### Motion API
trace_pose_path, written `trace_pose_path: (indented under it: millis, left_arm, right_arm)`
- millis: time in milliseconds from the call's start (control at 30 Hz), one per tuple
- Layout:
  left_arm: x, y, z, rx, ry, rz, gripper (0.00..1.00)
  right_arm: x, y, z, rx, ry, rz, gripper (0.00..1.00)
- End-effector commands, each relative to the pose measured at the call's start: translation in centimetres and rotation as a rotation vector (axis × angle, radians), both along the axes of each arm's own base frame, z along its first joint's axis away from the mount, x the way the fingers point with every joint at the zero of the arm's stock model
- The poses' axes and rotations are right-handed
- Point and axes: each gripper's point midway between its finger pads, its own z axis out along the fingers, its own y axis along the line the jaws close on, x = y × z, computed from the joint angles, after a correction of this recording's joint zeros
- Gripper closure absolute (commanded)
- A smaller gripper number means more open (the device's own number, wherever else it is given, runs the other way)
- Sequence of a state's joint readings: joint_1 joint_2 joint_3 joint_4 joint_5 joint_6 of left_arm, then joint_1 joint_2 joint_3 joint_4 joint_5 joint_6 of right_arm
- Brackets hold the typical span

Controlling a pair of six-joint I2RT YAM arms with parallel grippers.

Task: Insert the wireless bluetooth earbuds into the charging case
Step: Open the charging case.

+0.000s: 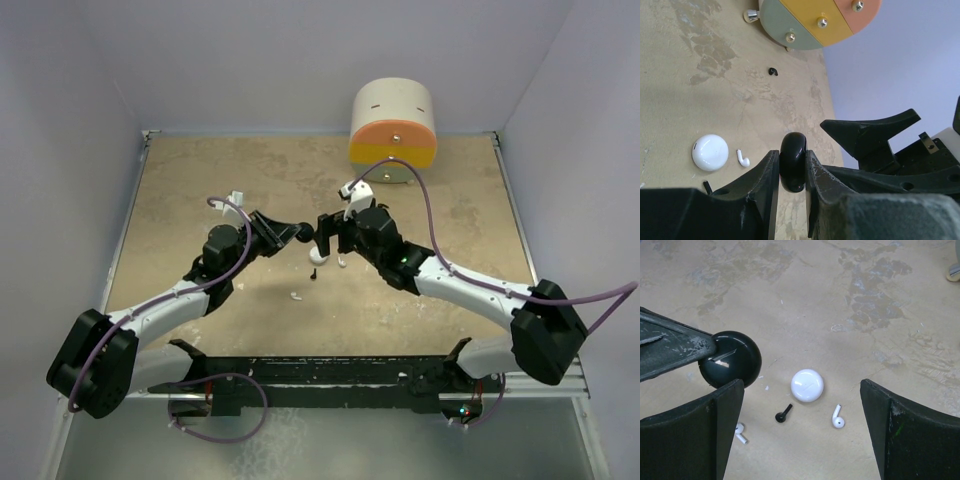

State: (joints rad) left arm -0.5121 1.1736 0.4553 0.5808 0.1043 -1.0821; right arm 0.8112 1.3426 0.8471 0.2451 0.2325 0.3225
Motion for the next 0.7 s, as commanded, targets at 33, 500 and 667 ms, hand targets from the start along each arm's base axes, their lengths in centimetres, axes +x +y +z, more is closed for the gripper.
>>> trace_pose_path:
  millis: [33,500,667]
  left_arm:
    - [-0.2,-0.4,2.6,-0.06,-0.078,-0.023,1.0]
    - [-0.2,-0.6,2.1,-0.094,-0.065,-0.021,1.0]
    - [1.5,2.7,1.1,-0.08,-0.031,0.151,1.0]
  right_arm:
    - [1.6,1.3,1.5,0.054,-0.046,0.008,0.0]
    - [2.9,1.3,0.8,0.065,-0.061,-0.006,0.0]
    - [3.9,-1.9,-1.4,0.025,0.012,-0.151,0.0]
